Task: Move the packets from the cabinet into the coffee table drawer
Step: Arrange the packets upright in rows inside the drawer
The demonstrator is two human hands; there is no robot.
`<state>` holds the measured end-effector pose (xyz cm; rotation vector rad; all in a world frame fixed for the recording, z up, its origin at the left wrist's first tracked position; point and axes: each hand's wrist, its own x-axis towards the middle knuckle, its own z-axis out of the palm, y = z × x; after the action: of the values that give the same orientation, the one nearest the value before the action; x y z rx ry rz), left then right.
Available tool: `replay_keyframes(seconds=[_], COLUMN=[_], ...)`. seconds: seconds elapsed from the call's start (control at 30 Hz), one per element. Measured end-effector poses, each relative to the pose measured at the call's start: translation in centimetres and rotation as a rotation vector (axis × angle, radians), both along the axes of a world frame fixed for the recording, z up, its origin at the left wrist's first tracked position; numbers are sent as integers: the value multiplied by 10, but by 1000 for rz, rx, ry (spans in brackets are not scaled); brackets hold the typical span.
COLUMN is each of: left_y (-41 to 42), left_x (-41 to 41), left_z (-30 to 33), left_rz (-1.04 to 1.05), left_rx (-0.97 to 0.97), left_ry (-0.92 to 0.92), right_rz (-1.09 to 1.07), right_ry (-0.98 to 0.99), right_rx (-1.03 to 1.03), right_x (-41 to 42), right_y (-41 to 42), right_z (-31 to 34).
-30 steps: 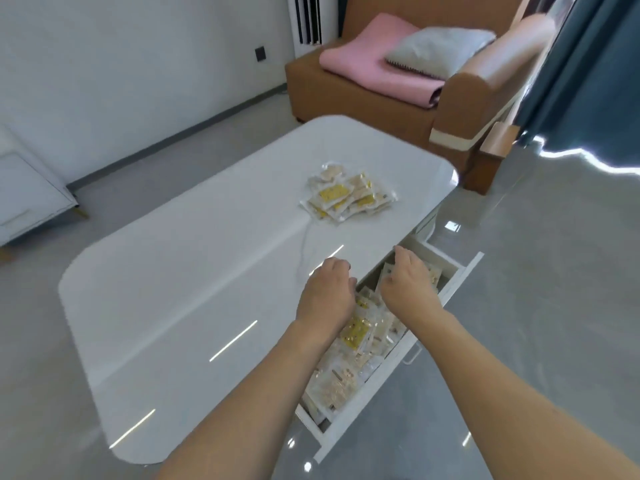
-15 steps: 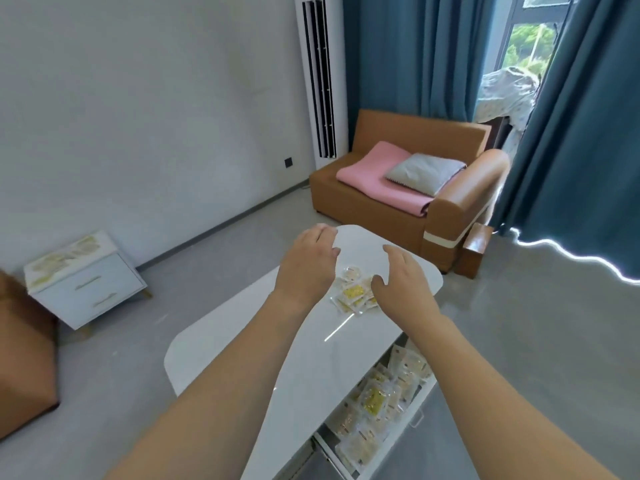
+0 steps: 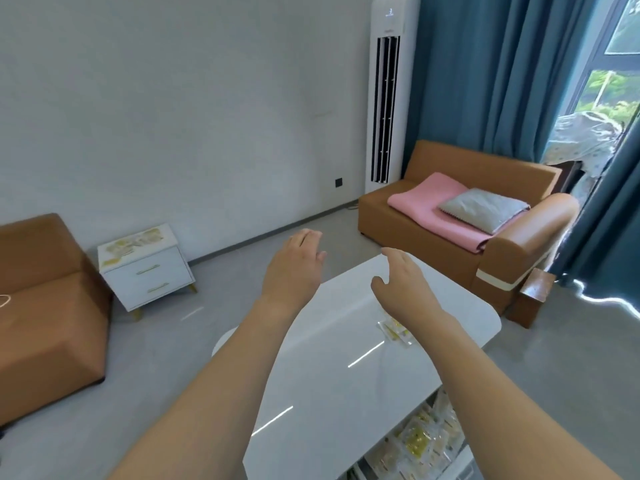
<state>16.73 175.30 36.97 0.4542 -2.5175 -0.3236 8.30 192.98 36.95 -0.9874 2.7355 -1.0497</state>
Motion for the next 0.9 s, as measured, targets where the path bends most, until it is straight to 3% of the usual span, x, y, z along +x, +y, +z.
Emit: replay_keyframes(seconds=[0.5,0.9], left_y=[-361,-562], left_x=[156,109], left_z=[21,15], left_rz=[147,147], left_rx=[14,27], left_ry=[-20,-6], right_rz=[132,143], right_ry=[3,47], right_rx=[28,45], right_x=[121,73], right_y=[-364,-576], right_z=[24,23])
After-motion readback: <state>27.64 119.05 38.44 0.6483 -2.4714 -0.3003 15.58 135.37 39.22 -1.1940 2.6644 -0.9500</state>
